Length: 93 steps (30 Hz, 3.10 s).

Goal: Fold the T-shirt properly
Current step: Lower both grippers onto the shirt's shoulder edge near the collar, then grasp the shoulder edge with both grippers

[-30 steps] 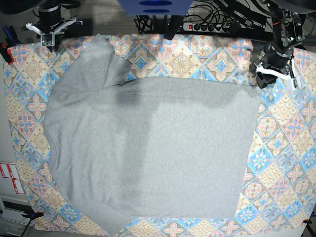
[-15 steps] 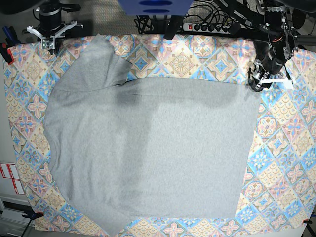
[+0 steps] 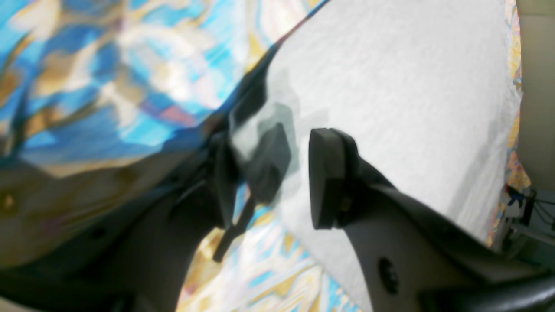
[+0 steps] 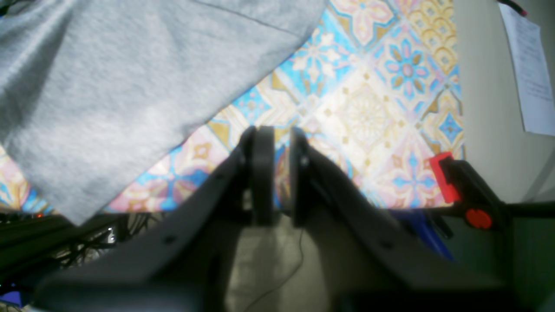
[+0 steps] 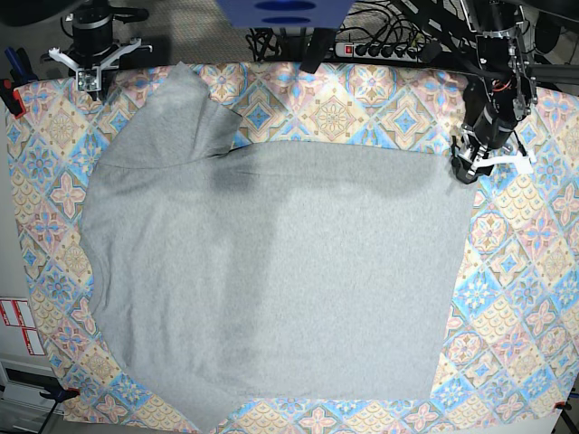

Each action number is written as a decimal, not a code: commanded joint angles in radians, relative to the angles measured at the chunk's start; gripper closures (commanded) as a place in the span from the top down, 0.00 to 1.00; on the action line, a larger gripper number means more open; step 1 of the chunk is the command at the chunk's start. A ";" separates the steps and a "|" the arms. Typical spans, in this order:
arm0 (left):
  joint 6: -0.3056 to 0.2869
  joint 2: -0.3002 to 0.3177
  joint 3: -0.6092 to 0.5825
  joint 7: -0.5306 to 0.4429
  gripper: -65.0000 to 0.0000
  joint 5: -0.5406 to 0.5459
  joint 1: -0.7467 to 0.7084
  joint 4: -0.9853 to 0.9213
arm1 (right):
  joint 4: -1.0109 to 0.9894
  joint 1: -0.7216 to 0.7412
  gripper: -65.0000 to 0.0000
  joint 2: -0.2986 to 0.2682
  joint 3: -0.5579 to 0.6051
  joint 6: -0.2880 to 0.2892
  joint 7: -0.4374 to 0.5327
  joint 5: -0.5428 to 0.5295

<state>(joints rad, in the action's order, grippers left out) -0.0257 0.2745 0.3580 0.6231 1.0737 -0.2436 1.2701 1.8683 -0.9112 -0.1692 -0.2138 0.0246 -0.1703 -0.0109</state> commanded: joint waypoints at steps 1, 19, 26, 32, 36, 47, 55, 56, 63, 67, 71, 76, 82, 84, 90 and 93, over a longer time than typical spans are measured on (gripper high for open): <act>0.014 -0.002 -0.017 0.044 0.39 -0.007 -0.001 0.000 | 0.017 -0.010 0.08 -0.008 -0.006 -0.007 0.021 -0.004; -0.059 0.001 -0.060 0.044 0.00 -0.013 -0.035 0.050 | 0.014 0.082 0.41 -0.008 0.161 -0.007 -0.113 -0.010; -0.059 0.001 -0.060 0.040 0.00 -0.013 -0.038 0.052 | 0.007 0.162 0.41 -0.005 0.199 -0.007 -0.217 -0.014; -0.059 0.015 -0.060 0.042 0.00 -0.013 -0.038 0.052 | 0.004 0.241 0.42 0.020 0.172 -0.007 -0.303 -0.159; -0.059 0.021 -0.060 0.042 0.00 -0.013 -0.038 0.052 | -0.042 0.255 0.42 0.020 0.118 -0.007 -0.337 -0.321; -0.059 0.021 -0.060 0.042 0.00 -0.013 -0.035 0.052 | -0.152 0.275 0.42 0.015 0.109 -0.007 -0.337 -0.429; -0.059 0.021 -0.060 0.044 0.00 -0.013 -0.033 0.050 | -0.187 0.275 0.42 0.017 0.112 -0.007 -0.337 -0.429; -0.059 0.021 -0.060 0.044 0.00 -0.013 -0.033 0.050 | -0.189 0.275 0.42 0.017 0.113 -0.007 -0.337 -0.429; -0.059 0.021 -0.061 0.044 0.00 -0.013 -0.033 0.050 | -0.235 0.298 0.42 0.018 0.150 -0.007 -0.338 -0.430; -0.059 0.021 -0.061 0.044 0.00 -0.013 -0.033 0.050 | -0.264 0.309 0.41 0.018 0.190 -0.005 -0.332 -0.430; -0.059 0.021 -0.061 0.044 0.00 -0.013 -0.033 0.050 | -0.270 0.326 0.41 0.018 0.230 -0.005 -0.332 -0.430; -0.059 0.022 -0.061 0.044 0.00 -0.013 -0.035 0.050 | -0.272 0.330 0.33 0.018 0.248 -0.005 -0.332 -0.430; -0.061 0.022 -0.061 0.044 0.00 -0.013 -0.038 0.050 | -0.270 0.330 0.06 0.020 0.247 -0.005 -0.332 -0.430; -0.062 0.022 -0.061 0.044 0.00 -0.013 -0.040 0.052 | -0.264 0.330 0.00 0.020 0.241 -0.005 -0.332 -0.430; -0.062 0.061 -0.063 0.044 0.00 -0.013 -0.075 0.052 | -0.230 0.295 0.00 0.021 0.184 -0.005 -0.329 -0.429; -0.064 0.088 -0.064 0.040 0.00 -0.013 -0.116 0.072 | -0.190 0.266 0.00 0.021 0.144 -0.005 -0.329 -0.429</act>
<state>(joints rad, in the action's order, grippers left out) -0.0978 0.3481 0.2893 0.6662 1.0698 -0.3515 1.3285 1.6585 -0.6434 -0.1360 -0.0589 0.0242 -0.5140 -0.4450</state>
